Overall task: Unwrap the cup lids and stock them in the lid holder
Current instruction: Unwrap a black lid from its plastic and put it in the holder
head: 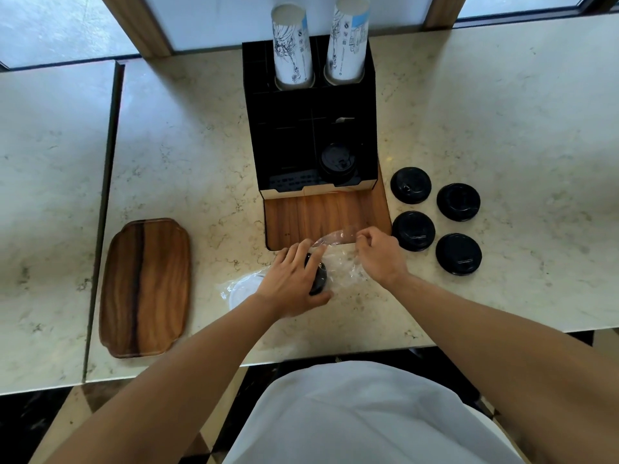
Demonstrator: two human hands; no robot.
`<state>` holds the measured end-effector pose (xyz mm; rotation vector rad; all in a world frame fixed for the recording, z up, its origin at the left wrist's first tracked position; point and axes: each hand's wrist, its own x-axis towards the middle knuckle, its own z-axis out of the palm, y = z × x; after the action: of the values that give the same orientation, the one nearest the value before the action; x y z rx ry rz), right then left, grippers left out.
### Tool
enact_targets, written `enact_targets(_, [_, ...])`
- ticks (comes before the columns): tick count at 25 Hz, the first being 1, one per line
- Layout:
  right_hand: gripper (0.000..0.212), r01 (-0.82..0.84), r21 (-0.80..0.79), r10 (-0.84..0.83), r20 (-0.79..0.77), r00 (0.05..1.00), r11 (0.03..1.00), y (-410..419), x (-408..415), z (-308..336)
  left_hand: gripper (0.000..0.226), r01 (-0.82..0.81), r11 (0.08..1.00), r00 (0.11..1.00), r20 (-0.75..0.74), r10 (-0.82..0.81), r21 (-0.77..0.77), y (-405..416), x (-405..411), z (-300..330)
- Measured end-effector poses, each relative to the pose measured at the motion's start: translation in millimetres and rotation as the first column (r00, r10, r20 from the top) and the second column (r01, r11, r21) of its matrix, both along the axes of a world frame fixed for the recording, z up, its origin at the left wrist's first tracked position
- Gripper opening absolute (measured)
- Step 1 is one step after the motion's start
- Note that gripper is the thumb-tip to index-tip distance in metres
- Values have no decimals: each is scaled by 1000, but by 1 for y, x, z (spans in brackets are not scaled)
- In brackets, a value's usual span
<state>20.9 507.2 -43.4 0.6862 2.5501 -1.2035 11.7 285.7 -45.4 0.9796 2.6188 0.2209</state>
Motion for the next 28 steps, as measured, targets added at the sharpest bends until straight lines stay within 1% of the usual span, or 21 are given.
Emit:
enact_targets(4, [34,47,-74,-41,86,995,996,-2,-3,0,100,-29,1000,999,-39,29,5,-9,3,3])
enact_targets(6, [31,79,-101,-67,122,990,992,-2,-5,2,101,-60,998,996,-61,61,26,-18,6,4])
enact_targets(9, [29,77,-95,-61,163,985,993,-3,-6,2,101,-104,992,989,-92,111,76,-33,13,3])
enact_targets(11, [27,124,-152,-96,184,978,980,-6,-6,4,106,-120,992,989,-88,123,33,-43,15,3])
enact_targets(12, [22,141,-171,-108,189,976,975,-7,-6,7,109,-129,992,988,-85,129,2,-48,16,2])
enact_targets(13, [14,137,-171,-103,192,976,976,-8,-7,9,112,-138,990,987,-81,136,-22,-51,16,1])
enact_targets(14, [11,116,-166,-83,195,977,979,-8,-9,11,113,-150,988,986,-78,147,-36,-54,16,0])
enact_targets(16, [23,101,-204,-50,242,969,974,-6,-10,15,113,-177,983,982,-67,174,-48,-56,15,-1])
enact_targets(19, [31,164,-380,-28,338,941,910,-6,-13,24,112,-187,980,981,-58,183,-71,-56,14,-3])
enact_targets(21, [34,209,-462,-55,326,944,862,-8,-15,29,111,-189,979,981,-54,185,-76,-57,13,-5])
enact_targets(23, [35,276,-555,-104,321,941,785,-7,-18,29,110,-193,979,980,-68,189,-68,-56,13,-6])
enact_targets(25, [30,303,-656,-74,353,933,691,-6,-20,27,109,-201,978,977,-90,195,-60,-55,14,-6])
enact_targets(26, [26,311,-676,-45,381,924,669,-6,-21,24,108,-204,977,976,-96,198,-60,-55,14,-6])
enact_targets(28, [19,344,-673,-4,453,892,654,-4,-22,18,105,-207,976,976,-91,200,-71,-54,14,-5])
